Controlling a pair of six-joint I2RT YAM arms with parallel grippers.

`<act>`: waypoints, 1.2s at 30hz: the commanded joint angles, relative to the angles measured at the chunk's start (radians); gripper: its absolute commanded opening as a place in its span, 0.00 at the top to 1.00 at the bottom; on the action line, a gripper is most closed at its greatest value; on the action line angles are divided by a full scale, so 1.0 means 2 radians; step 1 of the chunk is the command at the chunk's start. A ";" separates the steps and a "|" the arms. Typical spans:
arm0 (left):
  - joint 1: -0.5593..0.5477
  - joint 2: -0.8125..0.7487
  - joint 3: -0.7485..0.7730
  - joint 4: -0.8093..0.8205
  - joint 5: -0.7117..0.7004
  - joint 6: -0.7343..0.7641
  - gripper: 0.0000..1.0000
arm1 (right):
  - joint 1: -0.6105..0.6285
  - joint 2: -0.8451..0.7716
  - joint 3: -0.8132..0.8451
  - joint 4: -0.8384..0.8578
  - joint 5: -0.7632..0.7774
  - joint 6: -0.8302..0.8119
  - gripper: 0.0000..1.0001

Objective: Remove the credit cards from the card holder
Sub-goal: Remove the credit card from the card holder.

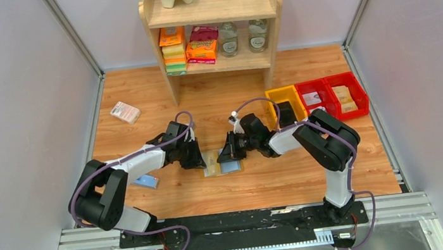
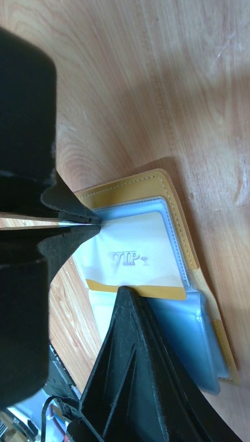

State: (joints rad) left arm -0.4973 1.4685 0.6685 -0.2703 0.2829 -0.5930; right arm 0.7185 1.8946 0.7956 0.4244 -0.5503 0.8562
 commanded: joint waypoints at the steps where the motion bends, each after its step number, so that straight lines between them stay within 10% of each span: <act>1: -0.008 0.013 -0.022 -0.014 -0.018 0.006 0.88 | -0.013 -0.026 -0.017 0.001 -0.003 -0.009 1.00; 36: -0.011 0.024 -0.023 -0.008 -0.010 0.008 0.88 | -0.013 0.020 0.024 -0.014 -0.042 -0.013 0.78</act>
State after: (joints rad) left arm -0.5045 1.4742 0.6605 -0.2447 0.2993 -0.5980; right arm 0.6823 1.9068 0.8112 0.3832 -0.6178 0.8371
